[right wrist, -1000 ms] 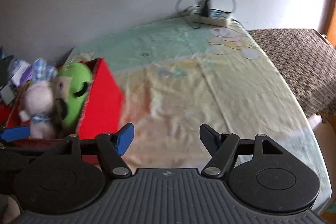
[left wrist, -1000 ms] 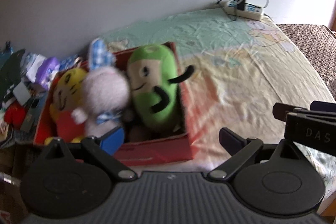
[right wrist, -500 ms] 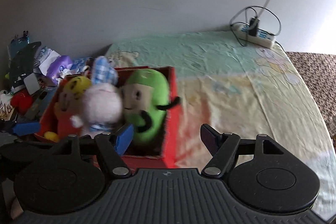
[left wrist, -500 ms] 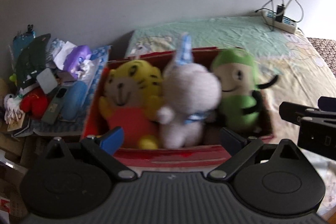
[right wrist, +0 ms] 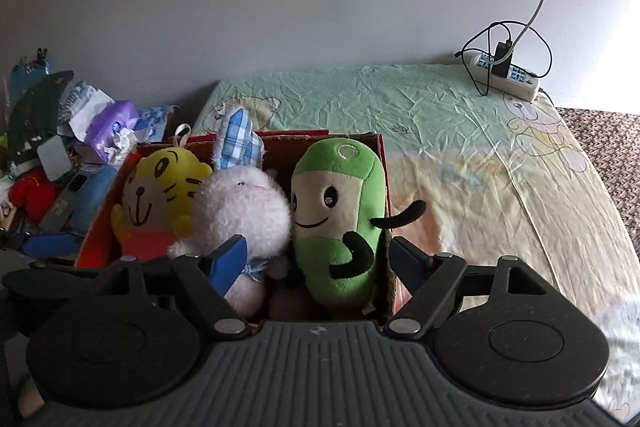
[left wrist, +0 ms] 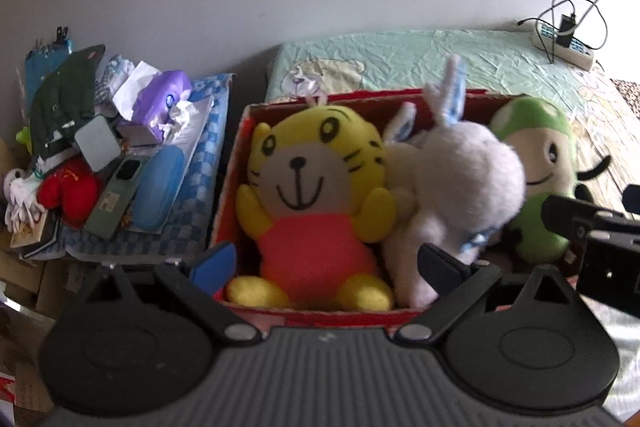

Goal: Organize objects
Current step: 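Withdraw the open right gripper up and away from the box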

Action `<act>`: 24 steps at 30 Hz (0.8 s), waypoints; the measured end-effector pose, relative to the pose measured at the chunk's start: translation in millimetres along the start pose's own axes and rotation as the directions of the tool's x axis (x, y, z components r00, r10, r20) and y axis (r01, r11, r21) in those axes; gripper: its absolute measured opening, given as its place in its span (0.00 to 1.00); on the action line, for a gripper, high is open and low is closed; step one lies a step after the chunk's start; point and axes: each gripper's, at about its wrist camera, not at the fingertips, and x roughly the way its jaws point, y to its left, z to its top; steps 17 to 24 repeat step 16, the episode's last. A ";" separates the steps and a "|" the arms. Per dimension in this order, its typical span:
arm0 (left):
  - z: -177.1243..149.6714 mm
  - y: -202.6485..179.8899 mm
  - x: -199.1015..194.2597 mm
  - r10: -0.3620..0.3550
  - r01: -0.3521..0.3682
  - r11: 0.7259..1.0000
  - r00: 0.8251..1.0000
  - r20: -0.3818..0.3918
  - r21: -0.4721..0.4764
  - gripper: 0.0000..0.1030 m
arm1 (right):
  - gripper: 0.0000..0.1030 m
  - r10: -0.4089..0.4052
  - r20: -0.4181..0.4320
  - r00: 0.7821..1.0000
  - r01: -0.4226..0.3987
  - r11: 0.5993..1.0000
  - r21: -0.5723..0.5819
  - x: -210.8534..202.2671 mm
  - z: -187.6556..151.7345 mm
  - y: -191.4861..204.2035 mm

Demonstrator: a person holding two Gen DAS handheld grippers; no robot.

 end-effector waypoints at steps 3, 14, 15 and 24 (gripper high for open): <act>2.4 4.9 5.9 -0.006 0.006 1.000 1.000 -0.007 -0.004 0.95 | 0.78 -0.010 -0.020 1.000 0.010 1.000 0.011 6.8 1.3 4.3; 5.5 8.0 14.4 -0.052 0.052 0.998 0.999 0.014 0.025 0.78 | 0.78 -0.016 -0.029 0.999 0.017 1.000 0.022 16.6 2.1 9.7; 6.1 8.7 14.0 -0.054 0.054 0.998 0.998 0.019 0.019 0.76 | 0.78 -0.015 -0.026 1.000 0.016 1.000 0.025 16.6 2.3 9.4; 6.7 9.3 13.9 -0.061 0.061 0.998 0.998 0.020 0.016 0.76 | 0.78 -0.014 -0.023 1.000 0.015 1.000 0.026 16.5 2.7 9.1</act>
